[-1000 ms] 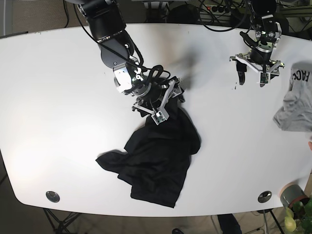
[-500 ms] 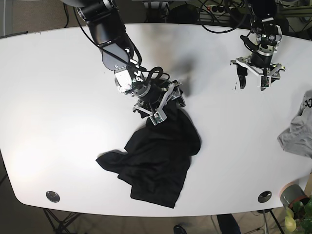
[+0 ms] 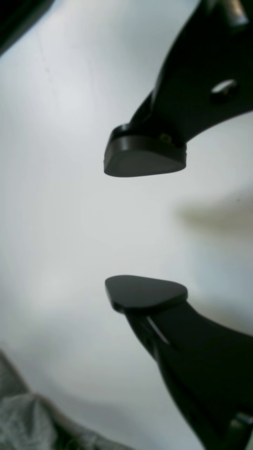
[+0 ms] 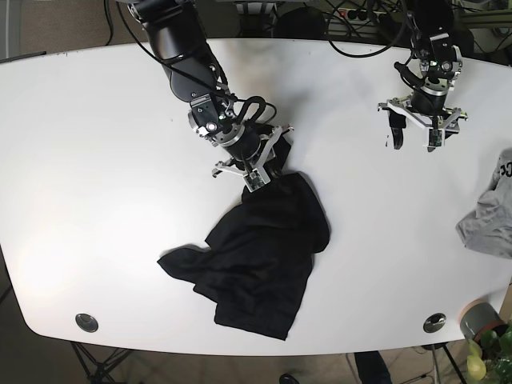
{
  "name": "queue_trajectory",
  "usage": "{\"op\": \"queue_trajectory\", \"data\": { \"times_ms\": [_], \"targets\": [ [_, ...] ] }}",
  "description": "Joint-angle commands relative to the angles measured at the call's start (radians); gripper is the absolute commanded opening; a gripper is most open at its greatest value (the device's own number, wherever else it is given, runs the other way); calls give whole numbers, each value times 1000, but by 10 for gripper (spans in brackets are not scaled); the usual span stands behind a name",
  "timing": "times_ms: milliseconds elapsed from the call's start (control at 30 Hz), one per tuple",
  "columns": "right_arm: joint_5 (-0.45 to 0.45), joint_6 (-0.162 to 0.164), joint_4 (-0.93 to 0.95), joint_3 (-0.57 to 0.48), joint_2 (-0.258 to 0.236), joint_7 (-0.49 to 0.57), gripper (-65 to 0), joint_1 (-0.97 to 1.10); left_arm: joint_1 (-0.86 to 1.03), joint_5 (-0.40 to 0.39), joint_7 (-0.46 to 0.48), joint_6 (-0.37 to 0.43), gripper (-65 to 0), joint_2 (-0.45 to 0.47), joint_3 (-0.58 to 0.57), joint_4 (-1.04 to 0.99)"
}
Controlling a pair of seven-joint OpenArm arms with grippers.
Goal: Fold the T-shirt properly
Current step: 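Lift the black shirt with the right gripper and drag it outward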
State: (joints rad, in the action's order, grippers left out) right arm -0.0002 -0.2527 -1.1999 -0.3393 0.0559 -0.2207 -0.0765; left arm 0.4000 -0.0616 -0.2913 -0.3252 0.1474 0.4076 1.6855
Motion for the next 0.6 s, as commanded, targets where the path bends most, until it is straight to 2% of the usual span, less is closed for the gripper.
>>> {"op": "queue_trajectory", "data": {
  "times_ms": [0,100,167,333,500,567],
  "targets": [
    [-8,-9,-77,-2,-1,-41,-602,25,-32,-8,30,5,-249,13,9,12],
    [-10,-9,-194,9,-26,-70,-615,71,-39,-8,30,5,-249,13,11,12],
    [-8,-9,-281,19,-37,-130,-617,85,-40,-8,30,5,-249,13,11,14],
    [-4,-20,-529,61,-41,-314,-625,108,-42,-10,30,5,-249,13,9,18],
    [-4,-23,-716,113,-41,-417,-625,114,-46,-10,30,5,-249,10,4,58],
    [-4,-33,-766,128,-43,-449,-625,102,-56,-10,28,5,-249,7,-6,81]
  ]
}}
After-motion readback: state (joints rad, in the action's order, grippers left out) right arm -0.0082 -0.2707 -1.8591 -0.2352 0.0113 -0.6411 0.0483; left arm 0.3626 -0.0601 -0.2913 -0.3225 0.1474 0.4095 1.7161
